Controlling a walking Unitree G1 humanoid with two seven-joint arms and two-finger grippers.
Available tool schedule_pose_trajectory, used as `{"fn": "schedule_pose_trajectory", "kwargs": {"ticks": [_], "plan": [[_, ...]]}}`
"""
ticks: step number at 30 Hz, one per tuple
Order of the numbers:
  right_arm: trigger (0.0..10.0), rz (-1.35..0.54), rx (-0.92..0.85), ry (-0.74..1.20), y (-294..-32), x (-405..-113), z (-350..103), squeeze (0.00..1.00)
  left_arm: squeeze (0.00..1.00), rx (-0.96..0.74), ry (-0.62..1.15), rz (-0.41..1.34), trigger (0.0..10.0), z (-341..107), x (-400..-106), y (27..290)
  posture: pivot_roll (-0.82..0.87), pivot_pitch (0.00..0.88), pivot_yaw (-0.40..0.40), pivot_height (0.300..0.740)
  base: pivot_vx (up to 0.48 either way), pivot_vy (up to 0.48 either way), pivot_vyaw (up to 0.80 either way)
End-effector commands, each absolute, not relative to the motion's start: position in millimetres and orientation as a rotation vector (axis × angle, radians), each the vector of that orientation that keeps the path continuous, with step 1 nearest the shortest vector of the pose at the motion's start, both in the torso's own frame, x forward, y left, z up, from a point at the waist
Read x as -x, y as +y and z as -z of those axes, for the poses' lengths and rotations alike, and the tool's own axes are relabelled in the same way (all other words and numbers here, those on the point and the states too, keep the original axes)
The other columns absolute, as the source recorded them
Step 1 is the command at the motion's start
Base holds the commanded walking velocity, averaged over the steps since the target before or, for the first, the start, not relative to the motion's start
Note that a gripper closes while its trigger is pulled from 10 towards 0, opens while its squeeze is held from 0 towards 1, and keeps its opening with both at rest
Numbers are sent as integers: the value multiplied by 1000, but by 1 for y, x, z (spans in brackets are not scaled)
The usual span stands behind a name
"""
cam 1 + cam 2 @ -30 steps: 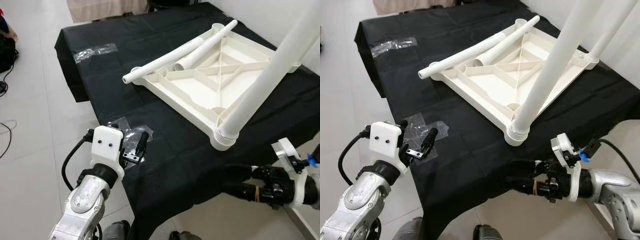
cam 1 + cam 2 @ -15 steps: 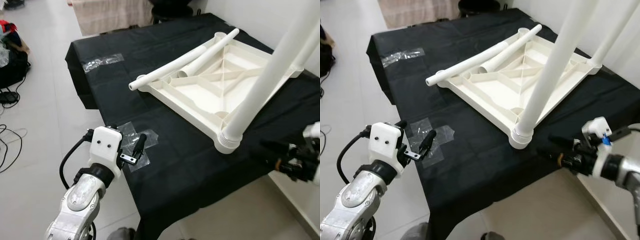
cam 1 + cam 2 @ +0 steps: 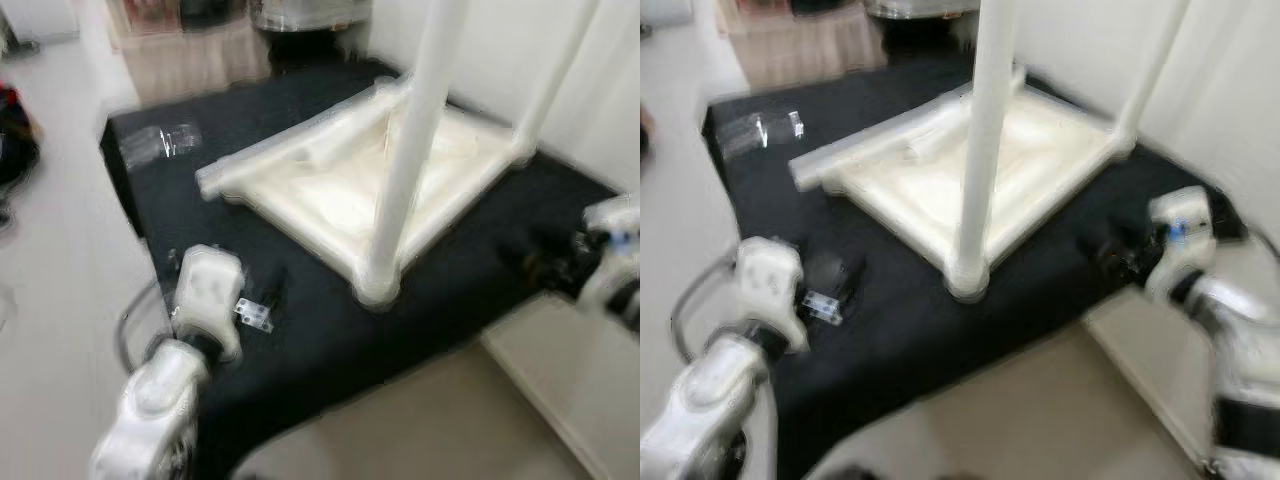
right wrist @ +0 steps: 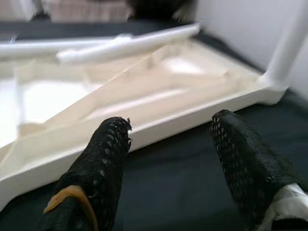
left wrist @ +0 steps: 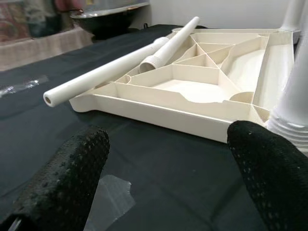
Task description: Building children table
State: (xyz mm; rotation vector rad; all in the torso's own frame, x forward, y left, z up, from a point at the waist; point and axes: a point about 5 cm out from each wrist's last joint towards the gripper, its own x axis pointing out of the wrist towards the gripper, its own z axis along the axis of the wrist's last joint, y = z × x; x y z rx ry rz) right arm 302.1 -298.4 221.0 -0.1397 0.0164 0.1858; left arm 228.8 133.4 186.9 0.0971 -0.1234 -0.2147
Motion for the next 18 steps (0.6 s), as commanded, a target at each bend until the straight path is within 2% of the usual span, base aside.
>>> {"fn": "schedule_pose_trajectory", "kwargs": {"ticks": [1, 2, 4, 8, 10, 16, 18], "plan": [[10000, -91, 152, 21, -298, -306, -213, 0, 0, -80, -122, 218, 10000, -186, -228, 131, 8, 90, -36, 740, 0, 0, 0], [10000, -91, 152, 21, -298, -306, -213, 0, 0, -80, -122, 218, 10000, -186, -228, 131, 8, 90, -36, 740, 0, 0, 0], [10000, -94, 140, -27, -277, -313, -215, 0, 0, -78, -124, 219, 10000, -186, -228, 129, 12, 84, -43, 740, 0, 0, 0], [10000, -78, 122, -84, -259, -320, -218, 0, 0, -72, -127, 225, 10000, -187, -227, 127, 20, 77, -49, 740, 0, 0, 0], [10000, -65, 118, -94, -257, -322, -218, 0, 0, -68, -129, 227, 10000, -187, -227, 126, 20, 77, -49, 740, 0, 0, 0], [10000, 76, 112, -134, -265, -335, -228, 0, 0, -45, -130, 253, 10000, -188, -223, 121, 26, 71, -56, 740, 0, 0, 769], [10000, 128, 94, -143, -271, -339, -232, 0, 0, -37, -129, 264, 10000, -188, -222, 119, 27, 72, -59, 740, 0, 0, 0]]}}
